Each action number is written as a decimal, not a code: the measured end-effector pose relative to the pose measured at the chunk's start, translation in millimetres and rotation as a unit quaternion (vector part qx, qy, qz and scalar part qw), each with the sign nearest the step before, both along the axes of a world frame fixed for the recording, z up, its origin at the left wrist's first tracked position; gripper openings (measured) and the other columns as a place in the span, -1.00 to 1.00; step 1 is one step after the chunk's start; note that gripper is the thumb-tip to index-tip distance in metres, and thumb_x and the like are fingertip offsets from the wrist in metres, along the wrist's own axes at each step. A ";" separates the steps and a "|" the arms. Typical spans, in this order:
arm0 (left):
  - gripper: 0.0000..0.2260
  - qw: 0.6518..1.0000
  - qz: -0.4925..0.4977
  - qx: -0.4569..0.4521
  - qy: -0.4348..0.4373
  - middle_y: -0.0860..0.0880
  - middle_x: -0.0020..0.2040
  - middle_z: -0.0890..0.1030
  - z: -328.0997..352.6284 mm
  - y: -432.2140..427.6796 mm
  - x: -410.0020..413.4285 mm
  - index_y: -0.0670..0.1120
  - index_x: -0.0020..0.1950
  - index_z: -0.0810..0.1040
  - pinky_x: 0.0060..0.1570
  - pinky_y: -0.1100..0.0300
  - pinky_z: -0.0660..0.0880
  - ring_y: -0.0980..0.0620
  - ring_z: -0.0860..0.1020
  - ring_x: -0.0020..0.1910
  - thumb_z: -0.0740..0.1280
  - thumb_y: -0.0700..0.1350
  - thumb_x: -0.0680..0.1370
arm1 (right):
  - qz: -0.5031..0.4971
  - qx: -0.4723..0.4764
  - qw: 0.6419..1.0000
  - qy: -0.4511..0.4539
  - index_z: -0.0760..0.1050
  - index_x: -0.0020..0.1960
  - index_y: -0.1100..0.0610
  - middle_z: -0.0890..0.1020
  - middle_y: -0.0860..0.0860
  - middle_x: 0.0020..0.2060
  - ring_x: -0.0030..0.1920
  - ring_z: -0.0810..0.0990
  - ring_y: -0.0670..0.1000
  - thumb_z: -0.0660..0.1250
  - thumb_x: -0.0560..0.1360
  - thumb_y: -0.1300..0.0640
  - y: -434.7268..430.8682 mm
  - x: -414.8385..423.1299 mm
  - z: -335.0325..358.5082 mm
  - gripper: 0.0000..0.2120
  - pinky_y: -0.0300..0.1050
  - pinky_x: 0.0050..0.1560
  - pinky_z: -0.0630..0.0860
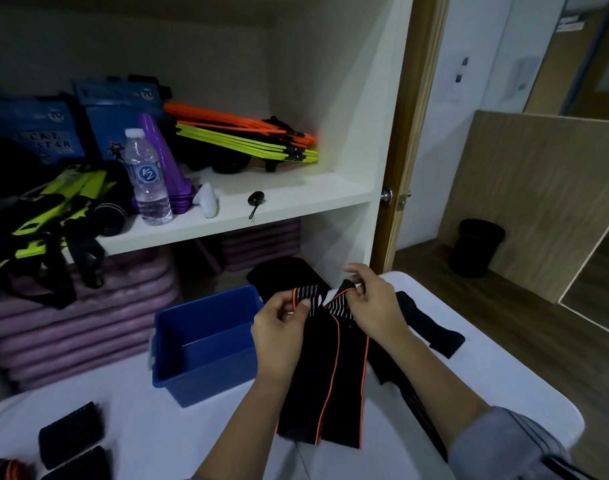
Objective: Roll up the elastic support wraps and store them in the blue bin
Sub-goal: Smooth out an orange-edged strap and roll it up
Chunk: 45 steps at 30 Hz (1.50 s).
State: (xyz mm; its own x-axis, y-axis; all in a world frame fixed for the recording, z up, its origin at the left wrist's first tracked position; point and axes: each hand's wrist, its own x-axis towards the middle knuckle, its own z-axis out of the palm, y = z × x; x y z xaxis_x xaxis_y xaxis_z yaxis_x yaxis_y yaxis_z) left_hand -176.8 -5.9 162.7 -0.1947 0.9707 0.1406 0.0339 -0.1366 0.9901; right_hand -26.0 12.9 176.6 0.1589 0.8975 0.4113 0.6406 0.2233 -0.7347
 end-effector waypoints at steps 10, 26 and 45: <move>-0.86 1.000 0.027 0.007 0.000 0.06 -0.23 0.68 11.1 -1.4 -7.0 0.06 -0.12 0.62 -0.04 0.07 0.60 0.10 0.65 -0.21 0.42 -0.19 0.45 | 0.047 -0.117 0.952 0.279 0.59 0.02 0.13 0.56 -0.08 -0.17 -0.17 0.56 -0.16 0.46 0.39 0.25 7.7 -4.3 17.9 -0.79 -0.41 -0.20 0.47; -0.92 0.990 0.049 0.102 0.085 0.06 -0.34 0.66 30.8 -4.6 7.4 -0.03 -0.12 0.66 -0.18 0.05 0.62 0.12 0.63 -0.34 0.40 -0.19 0.46 | 0.084 -0.066 0.926 0.361 0.61 -0.06 0.07 0.59 0.07 -0.07 0.11 0.57 0.04 0.46 0.40 0.25 5.5 -29.1 38.5 -0.84 -0.05 0.16 0.54; -0.68 0.975 -0.141 0.090 0.145 0.03 -0.12 0.48 44.5 3.9 -19.2 0.12 -0.05 0.62 -0.11 0.33 0.37 0.13 0.48 -0.12 0.22 -0.29 0.49 | 0.156 -0.020 0.974 0.164 0.41 0.34 0.06 0.57 0.04 0.21 0.24 0.51 -0.15 0.28 0.47 0.45 -5.4 -25.2 25.9 -0.48 -0.35 0.20 0.44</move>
State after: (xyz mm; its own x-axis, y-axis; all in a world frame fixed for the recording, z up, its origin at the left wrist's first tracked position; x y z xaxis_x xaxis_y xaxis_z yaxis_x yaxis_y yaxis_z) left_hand -196.1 -2.0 207.2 0.1503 0.9346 0.3223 0.2442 -0.3509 0.9040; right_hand -51.2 7.5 202.5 -0.0074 0.9371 0.3490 0.2759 0.3374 -0.9000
